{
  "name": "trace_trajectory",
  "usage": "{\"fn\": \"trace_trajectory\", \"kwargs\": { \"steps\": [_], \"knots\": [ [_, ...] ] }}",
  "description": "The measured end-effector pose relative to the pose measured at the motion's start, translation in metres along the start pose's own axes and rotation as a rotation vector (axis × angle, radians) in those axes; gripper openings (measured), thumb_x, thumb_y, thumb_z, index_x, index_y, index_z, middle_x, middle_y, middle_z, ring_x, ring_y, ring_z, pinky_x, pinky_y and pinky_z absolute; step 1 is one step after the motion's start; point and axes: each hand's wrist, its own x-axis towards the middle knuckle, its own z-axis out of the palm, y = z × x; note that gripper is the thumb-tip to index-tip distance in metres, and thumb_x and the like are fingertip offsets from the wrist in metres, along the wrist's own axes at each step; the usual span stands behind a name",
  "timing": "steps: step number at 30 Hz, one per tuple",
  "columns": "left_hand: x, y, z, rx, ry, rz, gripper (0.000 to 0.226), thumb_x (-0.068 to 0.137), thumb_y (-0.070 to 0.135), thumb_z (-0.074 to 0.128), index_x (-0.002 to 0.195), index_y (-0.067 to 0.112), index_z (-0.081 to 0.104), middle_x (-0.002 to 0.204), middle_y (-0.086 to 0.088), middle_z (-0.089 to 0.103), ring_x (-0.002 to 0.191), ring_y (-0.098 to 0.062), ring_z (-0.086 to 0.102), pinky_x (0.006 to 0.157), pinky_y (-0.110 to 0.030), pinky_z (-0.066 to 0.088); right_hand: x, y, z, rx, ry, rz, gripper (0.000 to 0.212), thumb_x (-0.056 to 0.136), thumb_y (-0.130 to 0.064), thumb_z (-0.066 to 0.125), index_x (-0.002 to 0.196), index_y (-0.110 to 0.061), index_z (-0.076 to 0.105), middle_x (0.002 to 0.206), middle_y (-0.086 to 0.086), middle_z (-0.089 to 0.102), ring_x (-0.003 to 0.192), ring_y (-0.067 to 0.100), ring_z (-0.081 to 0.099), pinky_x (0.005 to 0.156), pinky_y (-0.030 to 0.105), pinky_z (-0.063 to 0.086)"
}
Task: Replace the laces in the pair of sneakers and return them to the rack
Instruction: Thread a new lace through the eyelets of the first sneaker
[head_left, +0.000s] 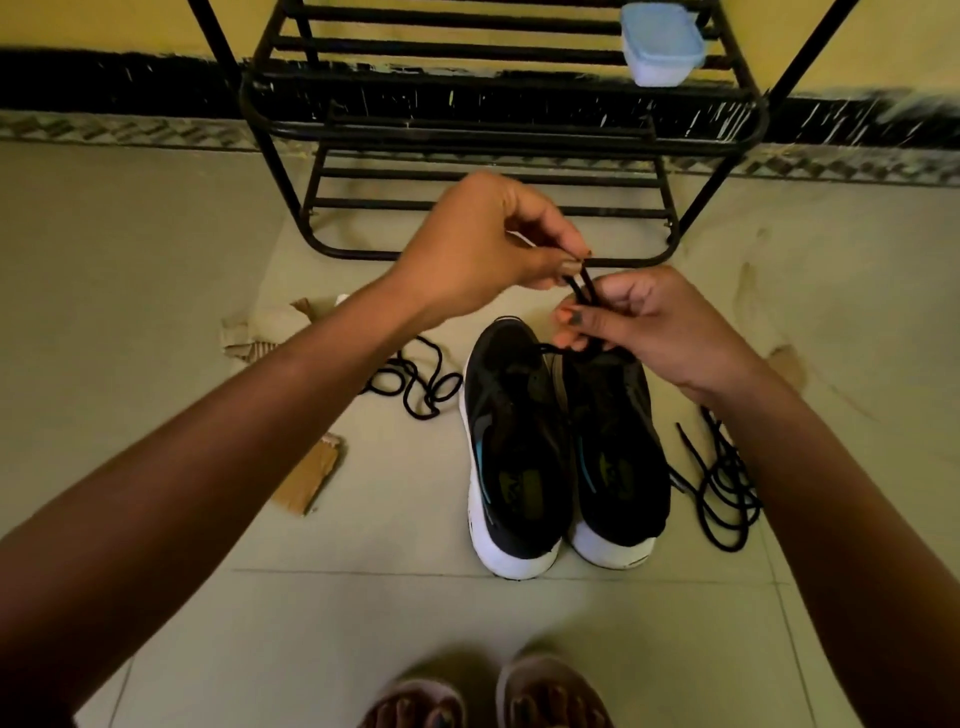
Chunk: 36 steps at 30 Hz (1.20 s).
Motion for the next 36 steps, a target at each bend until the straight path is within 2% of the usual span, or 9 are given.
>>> {"fn": "trace_trajectory", "kwargs": {
  "steps": [3,7,12,17,21,24,26,28,36],
  "knots": [
    [0.003,-0.013,-0.014,-0.063,0.159,-0.039,0.013,0.082,0.002,0.065,0.084,0.014,0.067,0.087,-0.001,0.068,0.077,-0.007,0.069,0.072,-0.018,0.056,-0.005,0.012,-0.013,0.043,0.038,0.042,0.023,0.079,-0.035,0.058,0.088,-0.017,0.070,0.062,-0.006,0.066,0.061,0.004,0.058,0.058,0.013,0.044],
    [0.006,-0.032,-0.039,-0.182,0.326,-0.138,0.011,0.084,0.005,0.061,0.088,0.015,0.063,0.089,0.000,0.067,0.081,-0.007,0.069,0.072,-0.016,0.054,-0.014,0.023,-0.039,0.002,0.030,0.114,0.023,0.090,-0.029,0.052,0.086,-0.014,0.069,0.053,-0.007,0.055,0.053,0.002,0.047,0.053,0.015,0.037],
    [0.022,-0.046,-0.059,-0.217,0.439,-0.232,0.015,0.087,0.004,0.059,0.085,0.019,0.062,0.087,0.003,0.067,0.080,-0.004,0.069,0.070,-0.014,0.052,-0.027,0.036,-0.074,-0.096,-0.044,0.244,0.033,0.077,-0.040,0.056,0.083,-0.012,0.071,0.052,-0.003,0.052,0.052,0.005,0.047,0.054,0.021,0.036],
    [0.041,-0.031,-0.049,0.014,0.240,-0.235,0.013,0.085,0.004,0.060,0.089,0.016,0.063,0.088,0.002,0.066,0.077,-0.001,0.069,0.064,-0.011,0.052,-0.033,0.054,-0.087,-0.286,-0.103,0.377,0.019,0.084,-0.030,0.064,0.093,-0.017,0.073,0.084,-0.003,0.071,0.084,0.015,0.063,0.077,0.029,0.045],
    [0.057,-0.005,-0.010,0.184,-0.093,-0.193,0.013,0.081,0.002,0.064,0.092,0.008,0.063,0.084,-0.003,0.068,0.070,-0.005,0.069,0.063,-0.013,0.054,-0.018,0.053,-0.067,-0.446,0.042,0.234,0.048,0.078,-0.036,0.071,0.122,-0.021,0.060,0.117,-0.014,0.056,0.109,0.006,0.052,0.083,0.020,0.041],
    [0.066,0.004,0.031,0.213,-0.289,-0.178,0.018,0.079,-0.001,0.069,0.085,0.012,0.058,0.078,-0.011,0.069,0.062,-0.009,0.068,0.061,-0.018,0.057,-0.004,0.043,-0.051,-0.159,0.158,0.106,0.036,0.080,-0.022,0.072,0.115,-0.015,0.065,0.104,-0.004,0.068,0.094,0.005,0.063,0.077,0.010,0.047],
    [0.072,0.005,0.054,0.251,-0.310,-0.143,0.025,0.079,-0.001,0.070,0.082,0.016,0.052,0.076,-0.010,0.068,0.055,-0.007,0.065,0.061,-0.023,0.058,0.001,0.042,-0.049,-0.117,0.224,0.078,0.013,0.081,-0.016,0.071,0.093,-0.022,0.070,0.081,0.001,0.071,0.070,0.005,0.064,0.066,0.016,0.050],
    [0.079,0.002,0.068,0.252,-0.263,-0.131,0.030,0.079,0.000,0.070,0.081,0.019,0.046,0.079,-0.010,0.068,0.057,-0.009,0.064,0.065,-0.027,0.057,0.002,0.047,-0.055,-0.137,0.323,0.064,0.018,0.081,-0.016,0.072,0.074,-0.031,0.066,0.068,-0.002,0.069,0.055,0.003,0.059,0.055,0.017,0.046],
    [0.056,-0.050,0.067,-0.113,-0.169,-0.388,0.017,0.078,0.002,0.069,0.085,0.013,0.059,0.068,-0.003,0.067,0.068,-0.010,0.068,0.065,-0.019,0.057,-0.003,0.085,-0.096,-0.102,0.764,0.121,0.017,0.087,-0.019,0.066,0.073,-0.027,0.061,0.067,-0.009,0.062,0.047,0.001,0.059,0.056,0.025,0.050]
  ]
}}
